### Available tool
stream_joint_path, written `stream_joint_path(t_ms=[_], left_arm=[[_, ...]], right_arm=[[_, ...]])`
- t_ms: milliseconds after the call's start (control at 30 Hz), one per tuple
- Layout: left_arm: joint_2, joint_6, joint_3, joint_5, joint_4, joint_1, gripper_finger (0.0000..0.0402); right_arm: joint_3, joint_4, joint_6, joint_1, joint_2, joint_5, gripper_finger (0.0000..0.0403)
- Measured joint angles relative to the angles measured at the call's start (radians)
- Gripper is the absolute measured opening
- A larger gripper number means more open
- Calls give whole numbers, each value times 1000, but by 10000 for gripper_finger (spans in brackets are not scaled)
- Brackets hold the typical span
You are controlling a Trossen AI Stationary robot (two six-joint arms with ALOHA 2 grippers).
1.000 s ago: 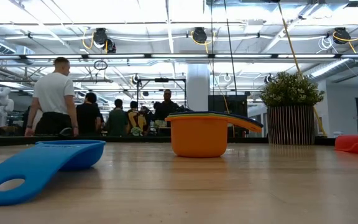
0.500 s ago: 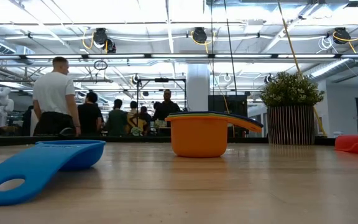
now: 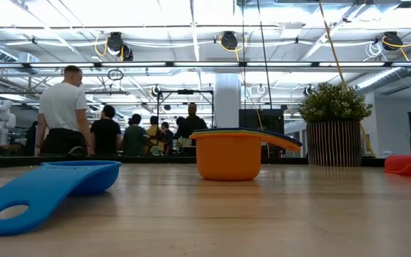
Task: Nest measuring cups in basket
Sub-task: Stack the yellow measuring cup on top of the dark blue measuring cup
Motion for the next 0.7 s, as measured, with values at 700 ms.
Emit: stream_joint_path(t_ms=[700], left_arm=[[-210,-48,0,-55,-453,35,165]], right_arm=[[0,-53,45,0,114,-2,0]])
